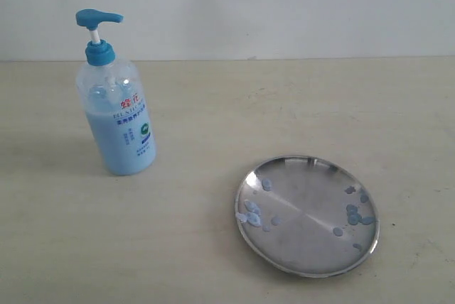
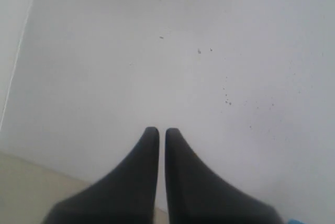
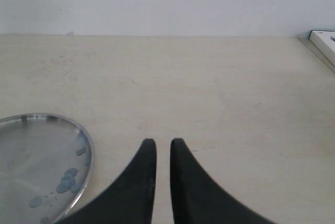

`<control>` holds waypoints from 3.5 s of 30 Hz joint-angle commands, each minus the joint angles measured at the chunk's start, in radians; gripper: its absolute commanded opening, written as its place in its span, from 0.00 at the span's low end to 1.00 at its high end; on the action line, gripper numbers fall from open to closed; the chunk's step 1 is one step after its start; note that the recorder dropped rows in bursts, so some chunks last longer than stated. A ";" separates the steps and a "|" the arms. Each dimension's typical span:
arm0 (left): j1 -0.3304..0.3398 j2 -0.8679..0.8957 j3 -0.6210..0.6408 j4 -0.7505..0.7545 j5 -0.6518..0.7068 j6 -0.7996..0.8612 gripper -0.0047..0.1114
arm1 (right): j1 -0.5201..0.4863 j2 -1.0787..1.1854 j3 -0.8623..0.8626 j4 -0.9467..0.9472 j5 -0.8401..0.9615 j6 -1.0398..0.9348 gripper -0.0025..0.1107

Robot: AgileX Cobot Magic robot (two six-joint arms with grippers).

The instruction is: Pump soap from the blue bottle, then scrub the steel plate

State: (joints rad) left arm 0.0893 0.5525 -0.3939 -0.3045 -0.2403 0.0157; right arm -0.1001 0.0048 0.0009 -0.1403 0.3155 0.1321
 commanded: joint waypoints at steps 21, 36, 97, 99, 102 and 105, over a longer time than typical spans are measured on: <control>-0.310 1.285 0.125 0.504 -0.981 -0.083 0.43 | -0.006 -0.005 -0.001 0.002 -0.013 -0.001 0.03; -0.310 1.364 -0.107 0.489 -0.981 -0.122 0.98 | -0.006 -0.005 -0.001 0.002 -0.013 -0.001 0.03; -0.310 1.581 -0.351 0.788 -0.936 -0.008 0.08 | -0.006 -0.005 -0.001 -0.048 -0.046 -0.046 0.03; -0.310 1.558 -0.351 0.792 -0.934 0.020 0.08 | -0.006 -0.005 -0.001 -0.048 -0.067 -0.044 0.03; -0.310 1.527 -0.351 0.803 -0.912 0.062 0.08 | -0.006 -0.005 -0.001 -0.035 -0.153 -0.013 0.03; -0.310 1.507 -0.351 0.828 -0.856 0.085 0.08 | -0.006 -0.005 -0.001 0.041 -0.272 0.076 0.03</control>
State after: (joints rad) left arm -0.2192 2.1002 -0.7417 0.5085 -1.0657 0.0682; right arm -0.1001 0.0048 0.0009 -0.1554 0.1573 0.1361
